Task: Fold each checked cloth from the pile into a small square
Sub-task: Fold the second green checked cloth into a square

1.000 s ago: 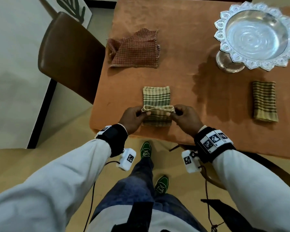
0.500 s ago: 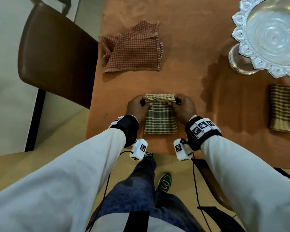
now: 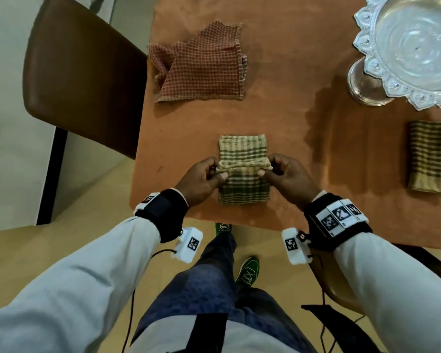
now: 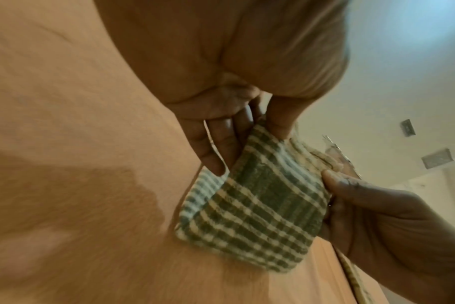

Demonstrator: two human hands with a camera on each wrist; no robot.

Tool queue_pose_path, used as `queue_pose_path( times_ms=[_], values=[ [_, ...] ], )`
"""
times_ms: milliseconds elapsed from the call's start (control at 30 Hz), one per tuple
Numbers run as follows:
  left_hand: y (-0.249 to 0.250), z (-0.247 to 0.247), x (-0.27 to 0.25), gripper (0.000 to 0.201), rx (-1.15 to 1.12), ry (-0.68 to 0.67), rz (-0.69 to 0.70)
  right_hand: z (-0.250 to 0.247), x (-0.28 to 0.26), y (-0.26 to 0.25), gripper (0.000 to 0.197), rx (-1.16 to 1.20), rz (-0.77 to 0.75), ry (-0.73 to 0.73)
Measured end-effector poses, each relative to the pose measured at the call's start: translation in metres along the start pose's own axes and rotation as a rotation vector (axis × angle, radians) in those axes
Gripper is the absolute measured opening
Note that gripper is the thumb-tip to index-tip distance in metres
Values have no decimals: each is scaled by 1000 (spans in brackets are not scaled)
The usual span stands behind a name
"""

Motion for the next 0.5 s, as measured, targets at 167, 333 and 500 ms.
queue_pose_path(
  times_ms=[167,333,500],
  values=[
    [-19,36,-53,17,134,-175,40,18,-51,36,13,-57,48,-169],
    [-40,54,-70,28,262,-110,52,26,-70,68,21,-101,53,-152],
    [-46,44,-62,14,158,157,-12,11,-64,77,8,-96,92,101]
  ],
)
Point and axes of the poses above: each hand's wrist, its own x-axis towards the middle knuckle, its own z-axis out of the palm, y = z × x, the point moved 10 cm from there along x, towards the middle knuckle, and after that the axes turned 3 degrees about x, right-handed, at the moved point
